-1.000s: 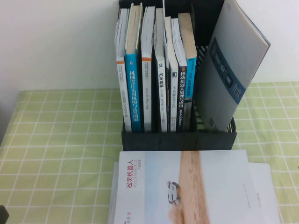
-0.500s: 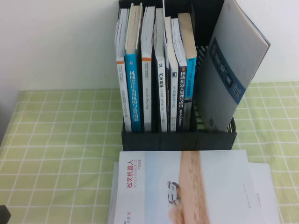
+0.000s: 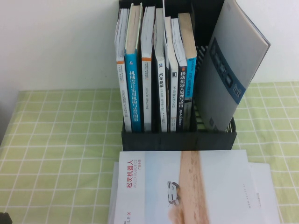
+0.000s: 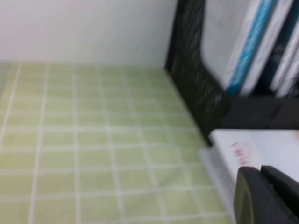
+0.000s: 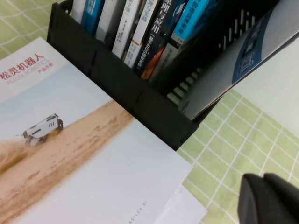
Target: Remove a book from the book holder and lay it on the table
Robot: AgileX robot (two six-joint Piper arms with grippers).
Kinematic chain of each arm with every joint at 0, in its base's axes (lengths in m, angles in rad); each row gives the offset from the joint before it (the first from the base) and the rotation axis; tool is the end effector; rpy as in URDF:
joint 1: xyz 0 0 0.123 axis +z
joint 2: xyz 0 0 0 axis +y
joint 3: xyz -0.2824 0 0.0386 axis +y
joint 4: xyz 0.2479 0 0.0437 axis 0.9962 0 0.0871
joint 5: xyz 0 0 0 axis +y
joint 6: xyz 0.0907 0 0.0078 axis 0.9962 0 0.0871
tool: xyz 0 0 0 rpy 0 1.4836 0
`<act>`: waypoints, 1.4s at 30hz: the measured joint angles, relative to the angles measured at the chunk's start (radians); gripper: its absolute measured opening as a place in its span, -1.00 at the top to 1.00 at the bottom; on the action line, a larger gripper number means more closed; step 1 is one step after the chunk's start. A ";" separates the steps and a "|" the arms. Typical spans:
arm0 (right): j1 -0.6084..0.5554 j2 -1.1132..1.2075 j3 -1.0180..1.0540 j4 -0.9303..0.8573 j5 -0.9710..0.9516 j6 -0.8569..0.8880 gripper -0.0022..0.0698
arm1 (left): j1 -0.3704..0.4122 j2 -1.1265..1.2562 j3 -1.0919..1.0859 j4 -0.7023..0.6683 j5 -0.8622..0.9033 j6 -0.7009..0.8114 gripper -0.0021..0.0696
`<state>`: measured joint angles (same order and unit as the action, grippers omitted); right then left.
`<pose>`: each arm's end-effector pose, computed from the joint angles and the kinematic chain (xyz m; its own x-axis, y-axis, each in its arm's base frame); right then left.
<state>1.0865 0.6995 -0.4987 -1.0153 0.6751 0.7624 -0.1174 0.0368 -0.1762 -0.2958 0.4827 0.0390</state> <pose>0.1022 0.0903 0.2898 -0.1536 -0.5399 -0.8276 -0.5607 0.7373 -0.3769 0.0445 -0.0177 0.2283 -0.2833 -0.1888 -0.9403 0.1883 0.9504 -0.2476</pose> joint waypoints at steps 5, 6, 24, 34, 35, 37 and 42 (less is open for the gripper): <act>0.000 0.000 0.000 0.000 0.000 0.000 0.94 | 0.046 -0.019 0.165 0.176 -0.121 -0.209 0.95; 0.000 0.000 0.000 0.000 0.000 0.000 0.94 | 0.049 -0.029 0.186 0.212 -0.133 -0.239 0.95; 0.000 0.000 0.000 0.000 0.002 0.000 0.95 | 0.059 -0.049 0.197 0.296 -0.133 -0.256 0.95; 0.000 0.000 0.000 0.000 0.002 0.000 0.94 | 0.059 -0.049 0.197 0.296 -0.133 -0.256 0.95; 0.000 0.000 0.000 0.000 0.002 0.000 0.95 | 0.059 -0.049 0.197 0.296 -0.133 -0.256 0.95; 0.000 0.000 0.000 0.000 0.002 0.000 0.94 | 0.059 -0.049 0.197 0.296 -0.133 -0.256 0.95; -0.087 -0.041 0.000 0.000 -0.041 0.000 0.94 | 0.061 -0.049 0.197 0.296 -0.133 -0.258 0.95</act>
<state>0.9994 0.6589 -0.4987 -1.0153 0.6342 0.7624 -0.0565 -0.0124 0.0213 0.0000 0.3498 -0.2189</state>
